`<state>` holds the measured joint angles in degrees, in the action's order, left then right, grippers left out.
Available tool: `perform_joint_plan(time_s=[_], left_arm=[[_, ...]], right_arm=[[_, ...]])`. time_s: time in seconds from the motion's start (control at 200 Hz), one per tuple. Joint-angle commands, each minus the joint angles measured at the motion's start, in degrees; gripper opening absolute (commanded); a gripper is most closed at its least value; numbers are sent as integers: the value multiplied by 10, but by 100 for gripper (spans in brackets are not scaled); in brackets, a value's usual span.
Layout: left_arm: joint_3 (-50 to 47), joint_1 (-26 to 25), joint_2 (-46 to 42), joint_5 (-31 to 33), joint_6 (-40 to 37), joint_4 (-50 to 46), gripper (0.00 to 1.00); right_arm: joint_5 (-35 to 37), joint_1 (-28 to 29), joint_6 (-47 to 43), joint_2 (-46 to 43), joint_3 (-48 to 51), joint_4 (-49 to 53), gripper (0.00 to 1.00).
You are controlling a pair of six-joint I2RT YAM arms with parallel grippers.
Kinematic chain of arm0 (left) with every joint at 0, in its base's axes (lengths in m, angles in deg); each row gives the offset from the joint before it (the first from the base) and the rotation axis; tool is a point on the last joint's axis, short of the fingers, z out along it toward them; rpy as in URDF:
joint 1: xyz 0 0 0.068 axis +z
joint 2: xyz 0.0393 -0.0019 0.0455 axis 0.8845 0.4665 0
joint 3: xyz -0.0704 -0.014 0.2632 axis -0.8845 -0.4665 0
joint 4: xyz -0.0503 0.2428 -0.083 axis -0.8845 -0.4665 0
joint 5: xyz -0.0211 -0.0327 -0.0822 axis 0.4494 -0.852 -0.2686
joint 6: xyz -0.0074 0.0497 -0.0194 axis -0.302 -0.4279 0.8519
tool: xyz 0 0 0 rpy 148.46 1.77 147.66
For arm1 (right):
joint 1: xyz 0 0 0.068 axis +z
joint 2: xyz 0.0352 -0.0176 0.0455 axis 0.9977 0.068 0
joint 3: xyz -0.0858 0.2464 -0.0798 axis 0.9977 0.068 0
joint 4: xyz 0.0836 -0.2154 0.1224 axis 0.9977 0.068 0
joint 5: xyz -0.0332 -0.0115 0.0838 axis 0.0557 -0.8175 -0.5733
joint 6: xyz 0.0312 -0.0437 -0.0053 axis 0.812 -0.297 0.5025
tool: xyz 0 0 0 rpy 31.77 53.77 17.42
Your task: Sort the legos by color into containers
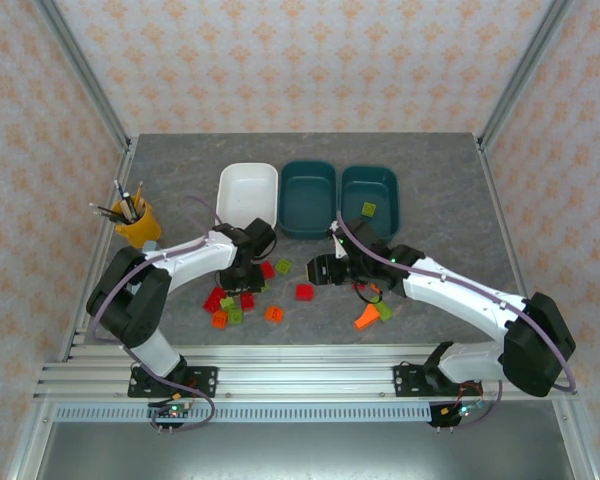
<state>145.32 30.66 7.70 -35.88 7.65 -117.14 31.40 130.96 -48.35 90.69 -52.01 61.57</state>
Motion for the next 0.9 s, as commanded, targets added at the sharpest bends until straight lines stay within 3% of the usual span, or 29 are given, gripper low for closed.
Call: perform_joint_plan(time_s=[0.0, 0.14, 0.295, 0.47, 0.676, 0.896], left_arm=[[44, -2, -50, 52, -4, -61, 32], [126, 25, -68, 58, -23, -114, 32], [235, 84, -29, 57, -70, -135, 32], [378, 128, 94, 62, -110, -122, 32], [552, 144, 272, 99, -152, -132, 32], [635, 156, 380, 106, -161, -133, 33]], right_arm=[[19, 3, 6, -23, -13, -6, 63], [39, 3, 9, -25, -58, -11, 63], [71, -7, 20, -2, -115, -31, 63], [69, -50, 60, 47, -153, -75, 63], [36, -98, 113, 100, -192, -89, 63], [33, -107, 114, 104, -199, -56, 63]])
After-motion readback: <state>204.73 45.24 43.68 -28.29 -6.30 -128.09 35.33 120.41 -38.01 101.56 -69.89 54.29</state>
